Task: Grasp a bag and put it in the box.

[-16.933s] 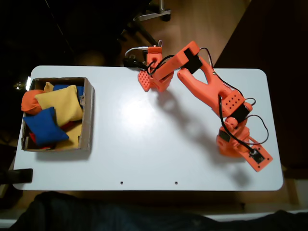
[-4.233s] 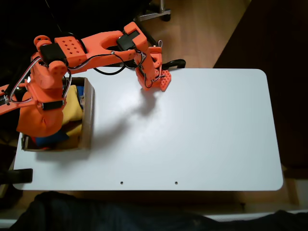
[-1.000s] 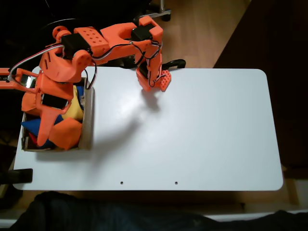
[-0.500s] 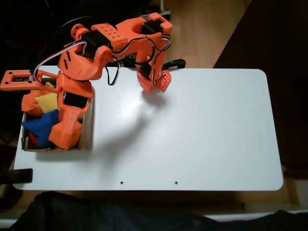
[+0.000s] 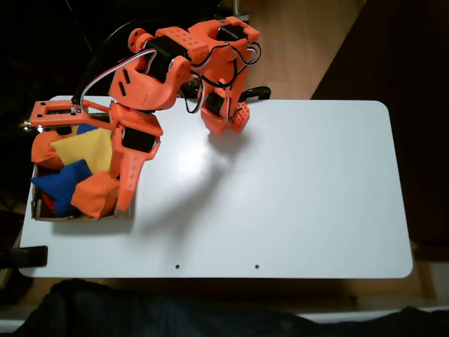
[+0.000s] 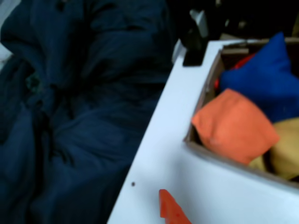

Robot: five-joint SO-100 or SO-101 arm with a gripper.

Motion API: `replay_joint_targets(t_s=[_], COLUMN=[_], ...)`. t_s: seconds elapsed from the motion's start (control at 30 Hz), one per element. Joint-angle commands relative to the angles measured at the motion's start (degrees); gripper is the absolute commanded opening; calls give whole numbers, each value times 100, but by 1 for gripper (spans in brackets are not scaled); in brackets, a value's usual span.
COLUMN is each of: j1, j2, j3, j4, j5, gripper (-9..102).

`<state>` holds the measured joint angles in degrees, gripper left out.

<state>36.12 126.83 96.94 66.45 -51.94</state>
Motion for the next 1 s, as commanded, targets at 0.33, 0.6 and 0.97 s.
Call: replay_joint_targets(t_s=[0.33, 0.6, 0.97], j1=[-642, -1090, -1617], j2=[940, 1230, 1714], j3=[571, 1063, 1652], j4=[-9, -62, -26], j5=[694, 1336, 2347], gripper=[65, 65, 65])
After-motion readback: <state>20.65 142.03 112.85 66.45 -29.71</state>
